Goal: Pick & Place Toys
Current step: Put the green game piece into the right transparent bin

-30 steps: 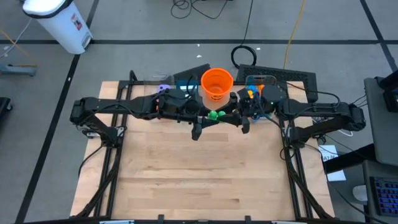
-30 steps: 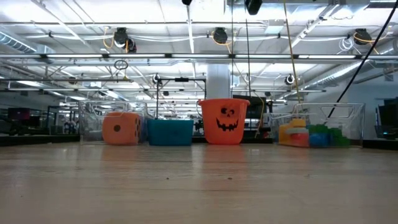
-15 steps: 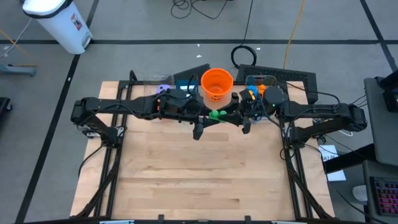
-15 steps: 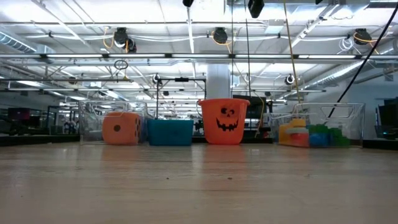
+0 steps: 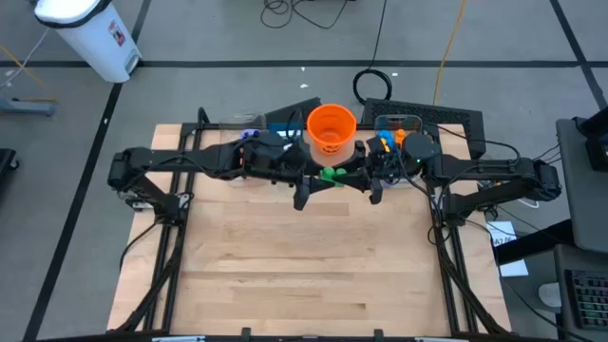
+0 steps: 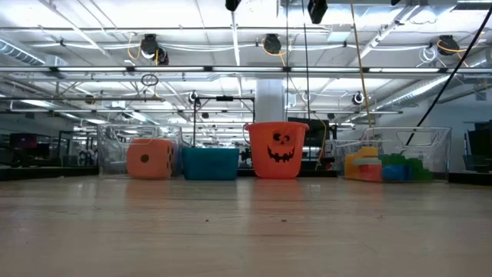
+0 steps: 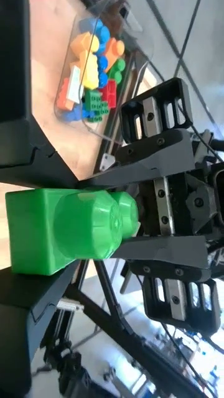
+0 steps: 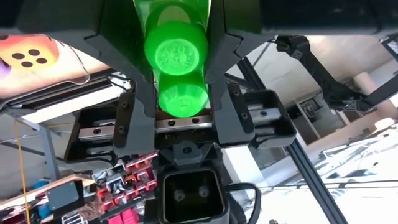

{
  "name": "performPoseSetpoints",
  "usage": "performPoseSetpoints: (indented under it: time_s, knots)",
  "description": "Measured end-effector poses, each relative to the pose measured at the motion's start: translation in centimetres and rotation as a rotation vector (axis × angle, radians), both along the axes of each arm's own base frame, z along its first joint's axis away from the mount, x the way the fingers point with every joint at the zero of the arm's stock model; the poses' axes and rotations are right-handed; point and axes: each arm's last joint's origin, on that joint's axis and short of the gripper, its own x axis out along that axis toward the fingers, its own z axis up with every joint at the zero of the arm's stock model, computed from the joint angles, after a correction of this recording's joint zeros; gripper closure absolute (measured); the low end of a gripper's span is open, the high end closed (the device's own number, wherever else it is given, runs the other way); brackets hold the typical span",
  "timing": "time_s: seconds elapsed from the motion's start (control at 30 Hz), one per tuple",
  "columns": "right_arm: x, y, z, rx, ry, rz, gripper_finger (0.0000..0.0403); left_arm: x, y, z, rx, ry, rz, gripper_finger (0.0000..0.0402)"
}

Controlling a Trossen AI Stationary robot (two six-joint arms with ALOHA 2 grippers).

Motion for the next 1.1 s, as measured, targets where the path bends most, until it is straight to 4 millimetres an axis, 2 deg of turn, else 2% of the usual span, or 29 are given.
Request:
performPoseSetpoints:
  time_s: [0.27, 0.4, 0.57, 0.83, 1.1]
  knots:
    - [-0.1, -0.2, -0.2, 0.002, 0.018, 0.004, 0.0294, -0.1, 0.9, 0.3, -0.080, -0.017, -0.043, 0.0177]
    - [-0.4, -0.4, 0.0, -0.004, 0.010, -0.003, 0.0294, -0.1, 0.9, 0.6, -0.077, -0.042, -0.046, 0.0166]
    - [-0.4, -0.4, -0.1, -0.003, 0.019, -0.011, 0.0285, -0.2, 0.9, 0.5, -0.053, -0.030, -0.057, 0.0185]
    - [-0.4, -0.4, -0.1, -0.027, 0.021, -0.020, 0.0294, -0.2, 1.1, 0.5, -0.038, -0.033, -0.053, 0.0231]
    - [-0.8, -0.4, 0.2, -0.039, 0.015, -0.030, 0.0294, -0.5, 2.2, 1.3, -0.017, -0.095, -0.032, 0.0219]
